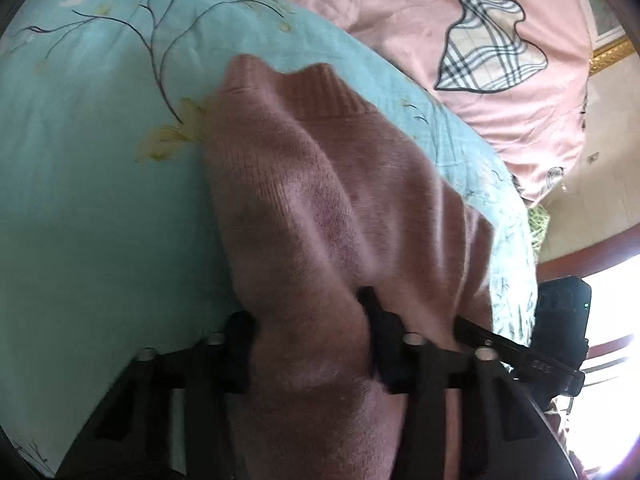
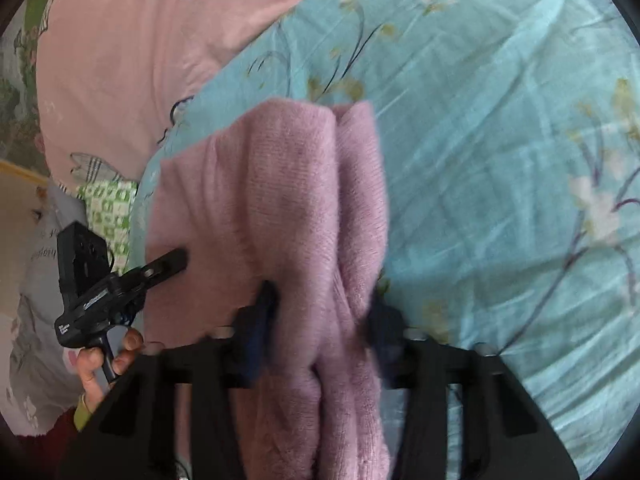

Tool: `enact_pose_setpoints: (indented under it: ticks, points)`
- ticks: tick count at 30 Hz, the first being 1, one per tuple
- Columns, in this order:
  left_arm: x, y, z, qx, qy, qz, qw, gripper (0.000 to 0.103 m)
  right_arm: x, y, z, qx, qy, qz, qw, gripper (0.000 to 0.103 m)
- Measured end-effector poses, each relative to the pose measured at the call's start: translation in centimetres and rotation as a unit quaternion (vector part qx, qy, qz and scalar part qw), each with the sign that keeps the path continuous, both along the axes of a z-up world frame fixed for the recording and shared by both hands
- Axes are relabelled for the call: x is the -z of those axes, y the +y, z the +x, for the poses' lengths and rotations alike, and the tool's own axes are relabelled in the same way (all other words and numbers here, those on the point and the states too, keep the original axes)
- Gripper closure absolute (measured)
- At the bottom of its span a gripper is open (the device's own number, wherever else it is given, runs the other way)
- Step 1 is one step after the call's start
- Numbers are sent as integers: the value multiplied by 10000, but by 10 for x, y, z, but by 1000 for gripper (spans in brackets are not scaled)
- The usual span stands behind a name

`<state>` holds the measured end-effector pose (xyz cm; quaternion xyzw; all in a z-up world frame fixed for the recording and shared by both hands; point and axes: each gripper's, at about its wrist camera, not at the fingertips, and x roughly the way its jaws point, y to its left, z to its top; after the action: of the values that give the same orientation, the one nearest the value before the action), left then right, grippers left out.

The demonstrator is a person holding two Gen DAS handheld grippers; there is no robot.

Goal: Fold small clothes

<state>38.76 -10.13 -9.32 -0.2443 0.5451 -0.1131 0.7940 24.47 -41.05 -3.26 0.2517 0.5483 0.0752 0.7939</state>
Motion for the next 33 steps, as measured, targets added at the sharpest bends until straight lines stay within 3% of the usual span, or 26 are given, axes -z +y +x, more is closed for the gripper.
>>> enact_pose_setpoints:
  ticks: [3,7,11,19,25,33]
  points:
    - [-12,-3,-8,73,-200,-16,9998,75,-6,6,-4,-71,-119,18,9999,73]
    - [-38,9,-31,-64,-425,-419,9982,77,-21,15,-13,49,-262,539,9982,74]
    - [-69,28,-62,-179,-623,-418,9970,79,-36,40,-18,-54,-396,897,9952,75]
    - [-100,126,-139,-1128,-560,-700,9896,81,-45,131,2,-733,-396,1588,9838,75]
    - [-102,188,-156,-1794,-621,-380,9811,81,-25,203,34,-1388,-198,1497,9787,75]
    - [-63,231,-141,-2210,-428,249,9740,83,8,258,81,-1864,-30,678,9801,75]
